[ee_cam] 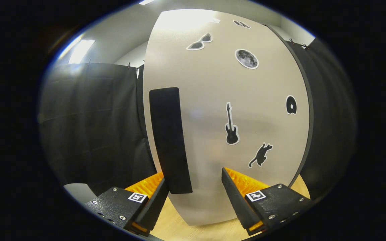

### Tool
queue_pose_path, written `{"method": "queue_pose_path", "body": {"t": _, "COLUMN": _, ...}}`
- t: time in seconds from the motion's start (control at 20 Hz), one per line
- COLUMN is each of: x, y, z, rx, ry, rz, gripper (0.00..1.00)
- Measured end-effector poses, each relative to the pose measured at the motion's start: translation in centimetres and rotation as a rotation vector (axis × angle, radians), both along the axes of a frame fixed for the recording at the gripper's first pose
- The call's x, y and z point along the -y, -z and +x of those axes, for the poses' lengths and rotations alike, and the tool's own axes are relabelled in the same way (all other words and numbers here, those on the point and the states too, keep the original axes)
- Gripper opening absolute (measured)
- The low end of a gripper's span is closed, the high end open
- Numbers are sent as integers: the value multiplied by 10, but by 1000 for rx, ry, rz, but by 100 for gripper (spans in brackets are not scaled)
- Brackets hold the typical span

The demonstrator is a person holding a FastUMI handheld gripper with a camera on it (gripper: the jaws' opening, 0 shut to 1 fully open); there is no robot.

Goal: Open the shoe cabinet door, grab the shoes and put them into the shoe cabinet, then close the shoe cabinet door.

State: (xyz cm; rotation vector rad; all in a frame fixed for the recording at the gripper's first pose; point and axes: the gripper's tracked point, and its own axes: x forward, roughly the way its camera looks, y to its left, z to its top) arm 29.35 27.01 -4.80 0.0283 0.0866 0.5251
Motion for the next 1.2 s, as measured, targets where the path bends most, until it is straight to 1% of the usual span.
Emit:
{"method": "queue_pose_path", "body": {"t": 0.15, "x": -9, "y": -1, "z": 7, "rx": 3, "ry": 27, "rz": 5, "gripper": 93}}
{"method": "queue_pose_path", "body": {"t": 0.3, "x": -14, "y": 0, "z": 14, "rx": -7, "ry": 76, "rz": 29, "gripper": 93}}
{"method": "queue_pose_path", "body": {"t": 0.4, "x": -16, "y": 0, "z": 16, "rx": 9, "ry": 118, "rz": 30, "gripper": 93}}
{"method": "queue_pose_path", "body": {"t": 0.6, "x": -16, "y": 1, "z": 23, "rx": 60, "ry": 190, "rz": -49, "gripper": 93}}
{"method": "queue_pose_path", "body": {"t": 0.8, "x": -17, "y": 5, "z": 29, "rx": 96, "ry": 253, "rz": -53, "gripper": 95}}
{"method": "queue_pose_path", "body": {"t": 0.9, "x": -18, "y": 6, "z": 31, "rx": 97, "ry": 278, "rz": -51, "gripper": 95}}
{"method": "queue_pose_path", "body": {"t": 1.2, "x": -17, "y": 12, "z": 41, "rx": 91, "ry": 315, "rz": -66, "gripper": 96}}
